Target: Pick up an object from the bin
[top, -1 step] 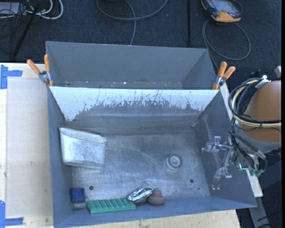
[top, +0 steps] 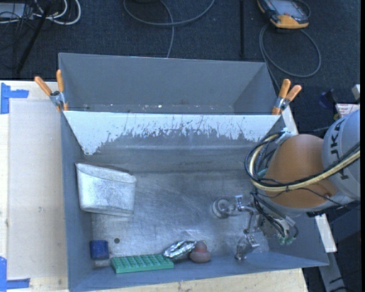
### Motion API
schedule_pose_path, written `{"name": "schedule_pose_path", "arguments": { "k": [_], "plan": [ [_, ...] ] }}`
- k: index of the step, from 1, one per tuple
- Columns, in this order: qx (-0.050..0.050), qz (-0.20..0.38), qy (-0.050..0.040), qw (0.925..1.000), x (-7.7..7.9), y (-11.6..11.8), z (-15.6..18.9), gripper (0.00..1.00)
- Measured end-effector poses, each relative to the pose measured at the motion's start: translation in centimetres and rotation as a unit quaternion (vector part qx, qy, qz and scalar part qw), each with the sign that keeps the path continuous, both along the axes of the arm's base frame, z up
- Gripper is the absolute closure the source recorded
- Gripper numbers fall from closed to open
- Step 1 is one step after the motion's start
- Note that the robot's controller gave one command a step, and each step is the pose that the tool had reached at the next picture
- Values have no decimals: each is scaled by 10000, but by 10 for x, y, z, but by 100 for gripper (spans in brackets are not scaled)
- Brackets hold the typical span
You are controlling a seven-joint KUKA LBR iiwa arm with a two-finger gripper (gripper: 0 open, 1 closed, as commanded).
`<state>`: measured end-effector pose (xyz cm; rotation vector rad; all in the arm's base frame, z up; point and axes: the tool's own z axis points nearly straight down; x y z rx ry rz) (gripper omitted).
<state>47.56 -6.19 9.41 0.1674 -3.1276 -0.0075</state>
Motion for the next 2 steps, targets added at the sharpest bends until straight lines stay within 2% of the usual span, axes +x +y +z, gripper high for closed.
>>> {"name": "schedule_pose_path", "arguments": {
  "k": [1,2],
  "plan": [
    [-27,1310,-113,9913,10,70,-21,0],
    [-20,1914,-130,9814,5,116,-17,0]
  ]
}}
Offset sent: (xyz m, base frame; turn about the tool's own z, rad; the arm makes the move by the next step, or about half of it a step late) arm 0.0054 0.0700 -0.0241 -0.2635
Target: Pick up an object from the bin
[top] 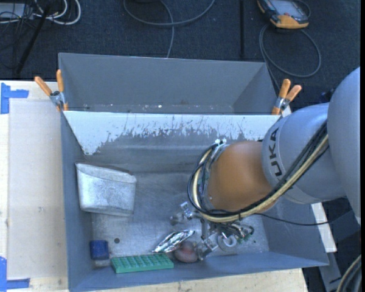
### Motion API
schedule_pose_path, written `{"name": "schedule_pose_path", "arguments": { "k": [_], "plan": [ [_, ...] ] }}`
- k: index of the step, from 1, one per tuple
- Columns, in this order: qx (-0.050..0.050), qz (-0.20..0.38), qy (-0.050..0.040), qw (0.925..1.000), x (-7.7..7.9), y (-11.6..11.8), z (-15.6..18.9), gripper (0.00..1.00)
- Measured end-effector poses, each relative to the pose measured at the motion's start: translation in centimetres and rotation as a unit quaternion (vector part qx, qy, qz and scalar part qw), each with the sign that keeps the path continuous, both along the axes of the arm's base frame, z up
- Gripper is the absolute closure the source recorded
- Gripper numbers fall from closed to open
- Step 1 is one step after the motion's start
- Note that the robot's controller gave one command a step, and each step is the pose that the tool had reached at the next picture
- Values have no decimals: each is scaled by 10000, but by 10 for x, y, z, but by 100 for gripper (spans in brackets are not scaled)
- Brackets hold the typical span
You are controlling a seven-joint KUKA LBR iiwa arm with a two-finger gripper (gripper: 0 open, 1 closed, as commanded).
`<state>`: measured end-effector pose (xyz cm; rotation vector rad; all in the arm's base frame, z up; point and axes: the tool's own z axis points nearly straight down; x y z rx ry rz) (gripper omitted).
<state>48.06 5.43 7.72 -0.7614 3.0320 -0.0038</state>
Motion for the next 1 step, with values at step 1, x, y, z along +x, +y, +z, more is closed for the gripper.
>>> {"name": "schedule_pose_path", "arguments": {
  "k": [1],
  "plan": [
    [-6,8,69,10000,-4,0,-2,100]
  ]
}}
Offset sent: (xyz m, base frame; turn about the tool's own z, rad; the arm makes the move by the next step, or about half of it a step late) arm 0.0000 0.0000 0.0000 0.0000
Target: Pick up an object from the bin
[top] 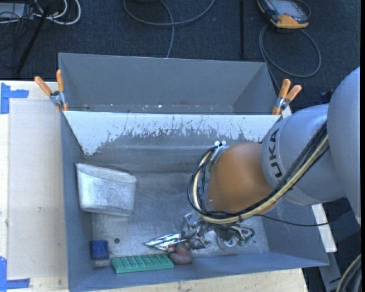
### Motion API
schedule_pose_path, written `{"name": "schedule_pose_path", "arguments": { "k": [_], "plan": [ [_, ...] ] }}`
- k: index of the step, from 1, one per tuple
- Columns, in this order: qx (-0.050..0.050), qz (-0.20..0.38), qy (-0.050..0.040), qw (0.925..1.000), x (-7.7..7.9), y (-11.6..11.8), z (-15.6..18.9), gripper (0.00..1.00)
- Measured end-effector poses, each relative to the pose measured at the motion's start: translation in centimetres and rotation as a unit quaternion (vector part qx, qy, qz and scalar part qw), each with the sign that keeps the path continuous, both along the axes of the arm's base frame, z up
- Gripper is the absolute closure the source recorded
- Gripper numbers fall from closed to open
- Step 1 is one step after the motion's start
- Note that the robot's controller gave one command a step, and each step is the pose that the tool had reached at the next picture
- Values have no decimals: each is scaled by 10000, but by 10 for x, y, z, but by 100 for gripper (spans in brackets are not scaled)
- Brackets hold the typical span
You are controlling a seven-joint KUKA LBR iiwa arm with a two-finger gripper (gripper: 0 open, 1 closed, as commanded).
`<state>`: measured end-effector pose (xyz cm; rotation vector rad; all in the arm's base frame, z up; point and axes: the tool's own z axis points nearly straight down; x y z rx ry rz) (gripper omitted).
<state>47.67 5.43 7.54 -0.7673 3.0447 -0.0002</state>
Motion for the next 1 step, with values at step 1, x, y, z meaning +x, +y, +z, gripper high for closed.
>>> {"name": "schedule_pose_path", "arguments": {
  "k": [1],
  "plan": [
    [2,1305,-30,9914,-6,26,193,100]
  ]
}}
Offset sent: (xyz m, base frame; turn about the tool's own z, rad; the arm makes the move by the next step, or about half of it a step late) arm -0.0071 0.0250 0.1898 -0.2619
